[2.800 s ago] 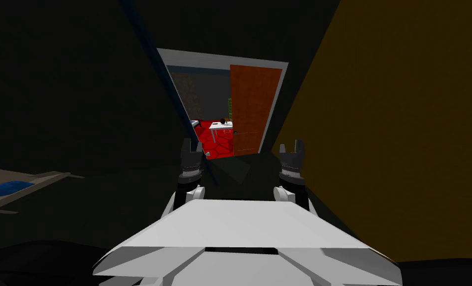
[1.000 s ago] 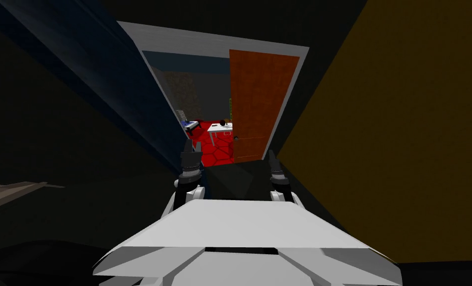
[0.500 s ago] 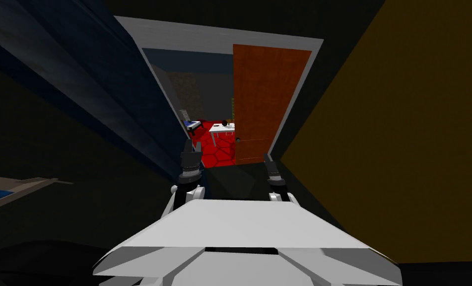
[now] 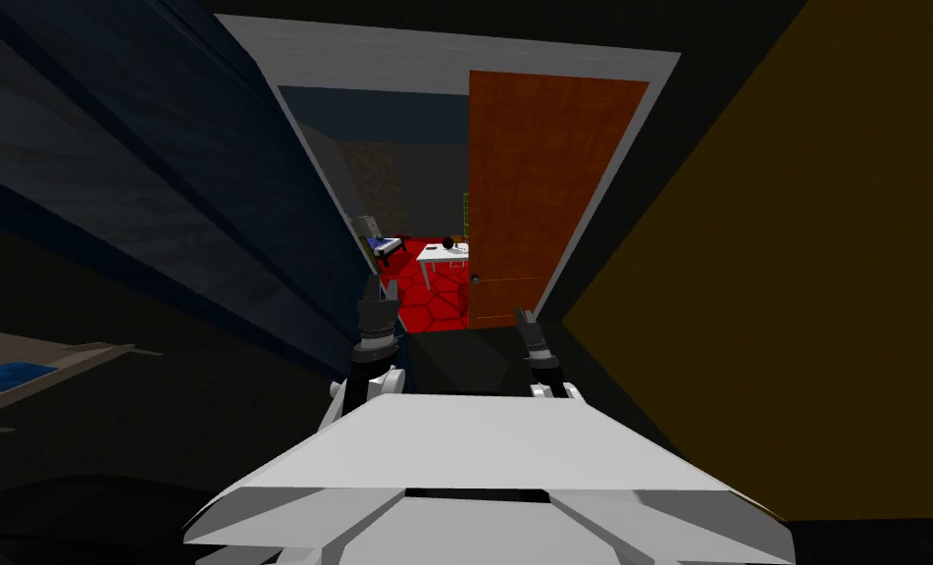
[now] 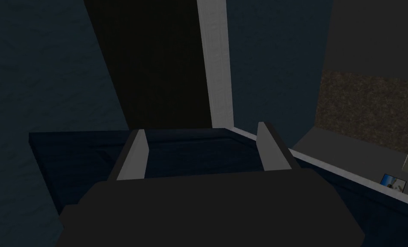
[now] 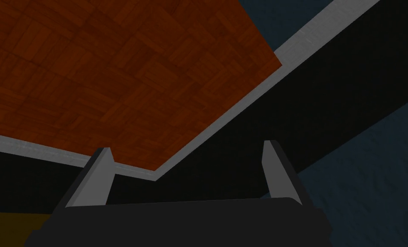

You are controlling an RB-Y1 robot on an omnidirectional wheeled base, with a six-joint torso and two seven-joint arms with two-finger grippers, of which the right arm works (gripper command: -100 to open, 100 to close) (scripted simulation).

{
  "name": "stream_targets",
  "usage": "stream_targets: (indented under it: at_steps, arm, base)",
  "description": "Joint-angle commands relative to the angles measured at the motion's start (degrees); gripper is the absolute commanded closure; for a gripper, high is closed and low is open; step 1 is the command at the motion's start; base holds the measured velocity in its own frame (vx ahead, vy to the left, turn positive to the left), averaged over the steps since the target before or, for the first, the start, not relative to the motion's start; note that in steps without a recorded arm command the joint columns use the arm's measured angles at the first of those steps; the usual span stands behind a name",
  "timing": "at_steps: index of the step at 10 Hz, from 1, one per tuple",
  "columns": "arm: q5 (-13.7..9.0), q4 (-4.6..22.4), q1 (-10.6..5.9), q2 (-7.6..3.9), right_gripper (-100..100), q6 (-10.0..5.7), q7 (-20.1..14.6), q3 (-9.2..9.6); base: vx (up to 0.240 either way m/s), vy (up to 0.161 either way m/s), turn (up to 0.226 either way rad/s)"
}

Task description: Pull the door open

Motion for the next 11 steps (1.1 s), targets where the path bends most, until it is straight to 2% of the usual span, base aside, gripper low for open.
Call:
stream_targets:
  at_steps: [1,4,5,9,11]
  arm:
    - [0.95,2.28,-0.44,-0.26,-100,-0.51,2.44,0.23]
    - [2.04,4.81,-0.88,-0.5,-100,-1.05,5.12,0.53]
    - [2.77,6.53,-1.18,-0.62,-100,-1.4,6.89,0.74]
    - [4.22,9.99,-1.78,-0.83,-100,-2.09,10.44,1.15]
    - [5.28,12.56,-2.23,-0.93,-100,-2.59,13.05,1.45]
  base:
    - [0.132,0.003,0.088]
    - [0.129,0.01,0.076]
    - [0.14,0.006,0.082]
    - [0.115,0.004,0.06]
    - [0.131,0.004,0.066]
